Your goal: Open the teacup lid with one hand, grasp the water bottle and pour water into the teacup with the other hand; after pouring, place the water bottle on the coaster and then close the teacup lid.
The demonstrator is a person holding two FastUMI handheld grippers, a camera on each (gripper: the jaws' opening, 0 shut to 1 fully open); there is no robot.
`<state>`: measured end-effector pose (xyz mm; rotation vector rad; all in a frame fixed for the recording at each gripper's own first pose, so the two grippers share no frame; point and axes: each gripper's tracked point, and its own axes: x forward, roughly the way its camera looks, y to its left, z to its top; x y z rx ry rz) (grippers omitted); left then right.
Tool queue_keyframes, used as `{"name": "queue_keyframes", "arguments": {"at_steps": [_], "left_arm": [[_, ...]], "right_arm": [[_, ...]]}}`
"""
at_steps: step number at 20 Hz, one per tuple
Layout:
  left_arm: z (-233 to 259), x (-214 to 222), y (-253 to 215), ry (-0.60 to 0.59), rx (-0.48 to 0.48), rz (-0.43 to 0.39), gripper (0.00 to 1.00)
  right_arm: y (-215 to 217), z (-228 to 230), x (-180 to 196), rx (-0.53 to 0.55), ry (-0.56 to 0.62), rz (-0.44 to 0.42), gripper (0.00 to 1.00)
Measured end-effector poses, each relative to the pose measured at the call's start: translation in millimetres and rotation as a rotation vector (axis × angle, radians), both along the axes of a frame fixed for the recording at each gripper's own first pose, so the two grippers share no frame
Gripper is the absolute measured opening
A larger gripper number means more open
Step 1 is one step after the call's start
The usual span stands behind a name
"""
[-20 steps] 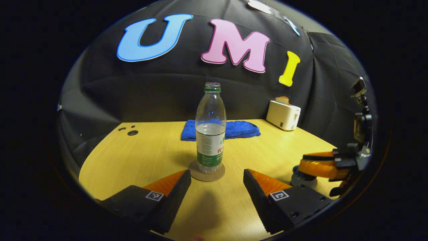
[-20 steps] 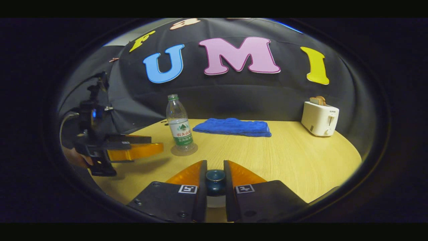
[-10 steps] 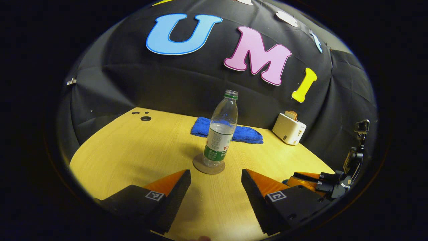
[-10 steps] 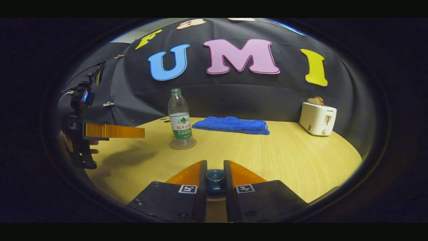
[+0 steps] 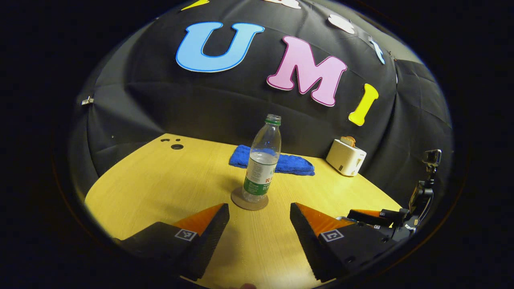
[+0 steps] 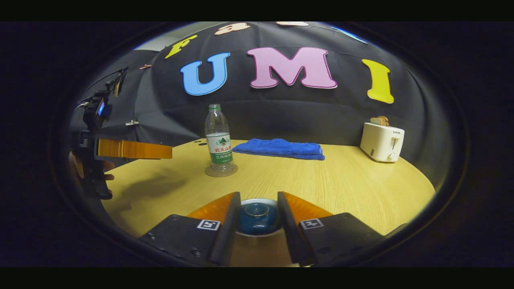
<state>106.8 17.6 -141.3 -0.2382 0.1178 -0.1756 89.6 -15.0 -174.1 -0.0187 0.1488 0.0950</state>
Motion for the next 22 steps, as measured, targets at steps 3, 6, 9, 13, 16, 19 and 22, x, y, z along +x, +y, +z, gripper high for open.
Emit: {"name": "queue_keyframes", "arguments": {"at_steps": [3,6,9,13,16,19,22], "left_arm": [[22,-10,4,-0.017,0.022,0.015,0.96],[67,-25,18,-0.064,0.051,0.082,0.95],[122,-48,31,-0.127,0.052,0.136,0.95],[187,-91,34,-0.194,0.037,0.166,0.95],[225,-123,27,-0.261,0.059,0.195,0.95],[240,-153,18,-0.277,0.049,0.228,0.95],[232,-187,23,-0.227,0.043,0.250,0.95]], "right_arm": [[-3,23,-5,0.012,-0.021,-0.010,0.82],[-14,69,-11,-0.026,-0.063,-0.021,0.97],[-27,123,-19,-0.048,-0.103,-0.049,0.98],[-32,196,-40,-0.074,-0.167,-0.066,0.97],[-28,237,-62,-0.079,-0.203,-0.064,0.97],[-22,263,-87,-0.084,-0.234,-0.060,0.97],[-9,274,-114,-0.050,-0.236,-0.057,0.97]]}}
